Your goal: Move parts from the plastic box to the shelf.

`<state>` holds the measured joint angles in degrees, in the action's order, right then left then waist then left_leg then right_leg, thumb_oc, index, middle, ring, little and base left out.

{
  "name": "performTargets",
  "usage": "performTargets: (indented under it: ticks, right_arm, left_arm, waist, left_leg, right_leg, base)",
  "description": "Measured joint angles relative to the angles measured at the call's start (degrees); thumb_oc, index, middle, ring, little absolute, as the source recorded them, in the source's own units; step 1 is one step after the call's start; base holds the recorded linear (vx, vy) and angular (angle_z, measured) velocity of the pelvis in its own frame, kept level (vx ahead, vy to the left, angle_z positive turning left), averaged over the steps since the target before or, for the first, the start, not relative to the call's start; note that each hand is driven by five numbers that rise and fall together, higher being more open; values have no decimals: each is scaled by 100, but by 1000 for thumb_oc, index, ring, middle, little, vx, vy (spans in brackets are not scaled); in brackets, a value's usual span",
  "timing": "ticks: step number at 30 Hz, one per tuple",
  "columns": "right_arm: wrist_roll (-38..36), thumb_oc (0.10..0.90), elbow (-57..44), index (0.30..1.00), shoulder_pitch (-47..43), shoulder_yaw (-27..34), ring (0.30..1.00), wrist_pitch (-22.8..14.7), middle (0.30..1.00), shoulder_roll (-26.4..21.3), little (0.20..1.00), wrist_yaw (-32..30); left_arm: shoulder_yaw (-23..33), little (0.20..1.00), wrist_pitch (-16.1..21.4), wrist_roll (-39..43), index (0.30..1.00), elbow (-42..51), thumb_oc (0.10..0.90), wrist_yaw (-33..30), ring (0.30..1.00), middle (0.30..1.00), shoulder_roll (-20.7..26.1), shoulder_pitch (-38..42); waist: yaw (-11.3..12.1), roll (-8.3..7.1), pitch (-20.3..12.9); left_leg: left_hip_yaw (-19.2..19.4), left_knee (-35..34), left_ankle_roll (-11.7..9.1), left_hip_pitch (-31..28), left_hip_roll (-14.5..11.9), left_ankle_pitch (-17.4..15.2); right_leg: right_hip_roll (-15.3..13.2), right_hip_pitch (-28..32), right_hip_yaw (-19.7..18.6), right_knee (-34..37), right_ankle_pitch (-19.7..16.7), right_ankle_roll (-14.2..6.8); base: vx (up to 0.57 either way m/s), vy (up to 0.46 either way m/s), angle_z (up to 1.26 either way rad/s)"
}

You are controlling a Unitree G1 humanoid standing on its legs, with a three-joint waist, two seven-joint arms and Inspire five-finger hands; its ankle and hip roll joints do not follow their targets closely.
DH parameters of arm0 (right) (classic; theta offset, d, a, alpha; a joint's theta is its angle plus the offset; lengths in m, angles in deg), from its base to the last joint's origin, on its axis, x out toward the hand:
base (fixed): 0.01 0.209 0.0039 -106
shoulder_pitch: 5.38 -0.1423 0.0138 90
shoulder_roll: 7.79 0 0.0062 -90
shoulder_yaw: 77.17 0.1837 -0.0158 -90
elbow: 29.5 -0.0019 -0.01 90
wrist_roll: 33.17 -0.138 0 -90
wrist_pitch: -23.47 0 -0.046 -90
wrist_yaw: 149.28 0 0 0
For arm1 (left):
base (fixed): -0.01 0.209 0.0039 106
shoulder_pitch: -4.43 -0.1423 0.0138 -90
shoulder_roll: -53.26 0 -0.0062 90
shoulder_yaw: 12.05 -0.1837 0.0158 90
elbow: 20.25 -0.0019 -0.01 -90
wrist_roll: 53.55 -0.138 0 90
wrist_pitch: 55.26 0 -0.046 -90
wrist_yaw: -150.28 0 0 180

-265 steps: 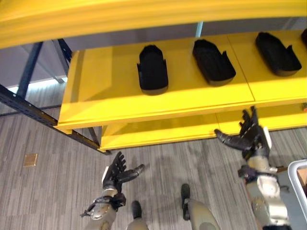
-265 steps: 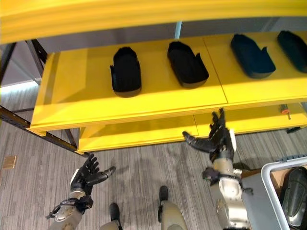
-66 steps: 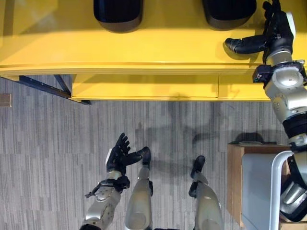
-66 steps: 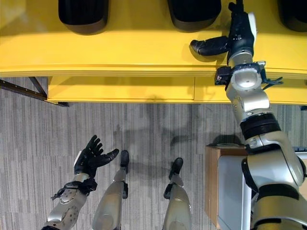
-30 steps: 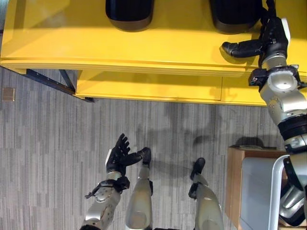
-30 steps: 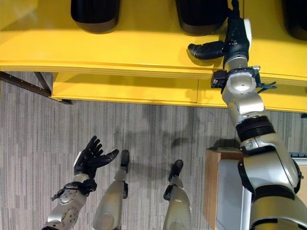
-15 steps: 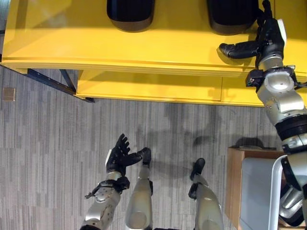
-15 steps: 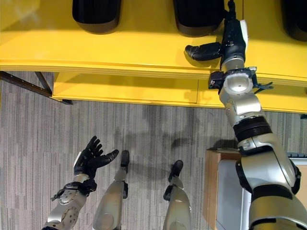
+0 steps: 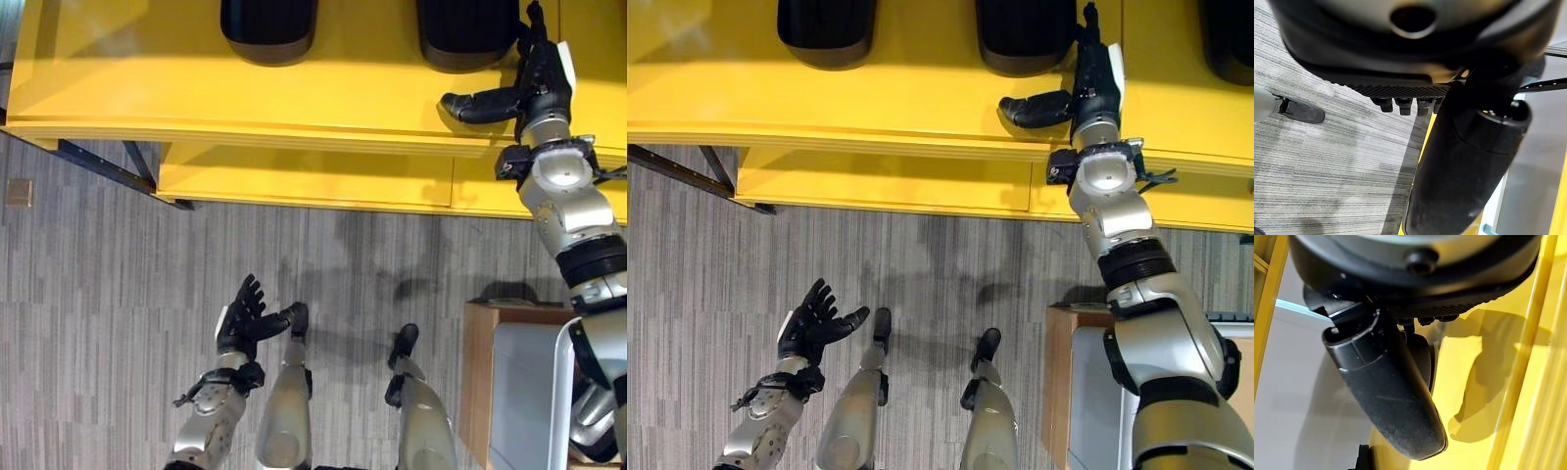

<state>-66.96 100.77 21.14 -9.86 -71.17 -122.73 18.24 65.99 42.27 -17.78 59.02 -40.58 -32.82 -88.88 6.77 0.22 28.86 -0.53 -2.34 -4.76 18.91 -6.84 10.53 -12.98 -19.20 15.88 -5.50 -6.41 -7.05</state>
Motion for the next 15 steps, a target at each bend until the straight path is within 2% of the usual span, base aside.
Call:
performTargets:
  ticks: [6, 9, 11, 15]
  right_arm:
    - [2, 900, 0, 1000, 1, 1, 1000, 21, 1000, 0, 1000, -1]
    - [246, 900, -77, 1000, 1, 3, 1000, 80, 1000, -17, 1000, -107]
    - [476, 900, -485, 1000, 117, 8, 1000, 196, 1000, -69, 1000, -259]
    - [974, 900, -1119, 1000, 317, 57, 1000, 186, 1000, -106, 1000, -422]
  left_arm:
    - [2, 1000, 0, 0, 1000, 0, 900, 0, 1000, 1000, 2, -2]
    - [23, 1000, -3, -2, 1000, 0, 900, -3, 1000, 1000, 6, -8]
    - [78, 1000, -5, -6, 1000, -1, 900, -12, 1000, 1000, 7, -16]
    - [123, 1000, -7, -11, 1000, 19, 900, -14, 1000, 1000, 22, 8]
  waist:
    - [0, 0, 0]
    - [-10, -13, 7]
    - [-40, -32, 17]
    - [-42, -39, 21]
  left_leg:
    - [0, 3, 0, -14, 0, 0]
    - [1, 4, -1, -33, 1, 1]
    - [0, 2, -1, -54, -1, 0]
    - [8, -5, -1, -116, 1, -1]
  right_leg:
    - [0, 26, 16, 0, 0, 0]
    - [0, 43, 16, 0, 0, 0]
    - [1, 68, 17, 9, 0, 0]
    - [0, 127, 11, 18, 0, -1]
  base:
    - [0, 0, 0]
    - [0, 0, 0]
    - [0, 0, 0]
    - [0, 0, 0]
